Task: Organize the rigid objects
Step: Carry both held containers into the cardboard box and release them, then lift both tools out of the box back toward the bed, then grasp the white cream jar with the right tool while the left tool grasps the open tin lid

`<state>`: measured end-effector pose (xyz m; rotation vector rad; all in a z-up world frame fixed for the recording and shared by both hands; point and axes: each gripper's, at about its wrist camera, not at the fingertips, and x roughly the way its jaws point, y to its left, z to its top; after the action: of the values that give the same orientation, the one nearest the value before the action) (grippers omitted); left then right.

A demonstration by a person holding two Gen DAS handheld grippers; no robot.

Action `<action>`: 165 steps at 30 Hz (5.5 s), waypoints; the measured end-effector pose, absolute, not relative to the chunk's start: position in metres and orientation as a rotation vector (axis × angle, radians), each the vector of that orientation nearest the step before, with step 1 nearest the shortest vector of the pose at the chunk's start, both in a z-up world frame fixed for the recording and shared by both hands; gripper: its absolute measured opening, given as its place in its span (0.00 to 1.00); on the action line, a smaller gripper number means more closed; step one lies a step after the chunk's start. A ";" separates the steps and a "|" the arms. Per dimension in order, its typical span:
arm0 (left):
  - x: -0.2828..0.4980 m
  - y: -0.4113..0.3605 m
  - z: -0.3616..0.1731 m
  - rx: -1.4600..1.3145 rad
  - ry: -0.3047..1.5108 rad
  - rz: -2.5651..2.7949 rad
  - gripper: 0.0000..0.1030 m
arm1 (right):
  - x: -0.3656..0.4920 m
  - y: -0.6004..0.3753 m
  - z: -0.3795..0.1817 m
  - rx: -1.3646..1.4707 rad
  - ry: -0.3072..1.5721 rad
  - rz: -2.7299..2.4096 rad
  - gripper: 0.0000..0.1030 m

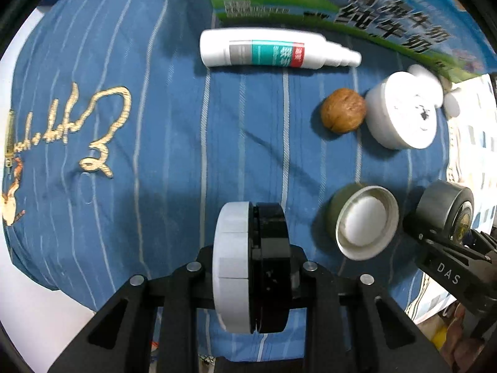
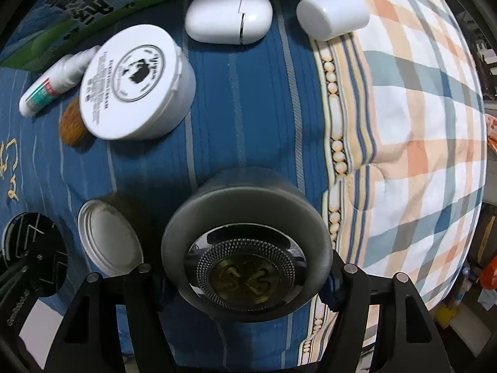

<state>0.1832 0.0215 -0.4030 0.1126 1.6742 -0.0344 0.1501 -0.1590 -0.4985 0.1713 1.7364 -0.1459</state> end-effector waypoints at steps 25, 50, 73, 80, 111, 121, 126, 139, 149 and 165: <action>0.217 -0.008 -0.219 0.068 1.343 -0.231 0.23 | 0.153 -0.177 -0.285 0.294 1.405 0.004 0.70; 0.443 -0.065 -0.262 -0.054 1.418 -0.226 0.23 | 0.386 -0.233 -0.303 0.199 1.362 0.045 0.70; 0.549 -0.098 -0.432 -0.241 1.803 -0.281 0.24 | 0.512 -0.232 -0.457 0.122 1.614 0.088 0.70; 0.544 -0.107 -0.427 -0.257 1.815 -0.284 0.31 | 0.520 -0.244 -0.469 0.183 1.660 0.106 0.70; 0.472 -0.078 -0.321 0.030 1.445 -0.075 0.75 | 0.450 -0.242 -0.392 0.155 1.535 0.042 1.00; 0.420 -0.055 -0.275 0.047 1.289 -0.043 0.87 | 0.386 -0.238 -0.334 0.129 1.380 -0.062 1.00; 0.380 -0.045 -0.250 0.070 1.217 -0.036 0.87 | 0.357 -0.232 -0.301 0.114 1.306 -0.080 1.00; 0.297 -0.030 -0.194 0.076 1.109 -0.058 0.87 | 0.277 -0.220 -0.232 0.133 1.189 -0.060 1.00; 0.254 -0.014 -0.216 0.106 1.164 -0.022 0.87 | 0.232 -0.222 -0.258 0.204 1.270 0.010 1.00; 0.238 0.044 -0.400 0.152 1.537 0.210 0.87 | 0.249 -0.149 -0.452 0.196 1.636 0.108 0.92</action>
<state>0.2376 0.0444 -0.3995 0.1518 1.5365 0.2096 0.2487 -0.1489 -0.4520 0.1956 1.6360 0.1079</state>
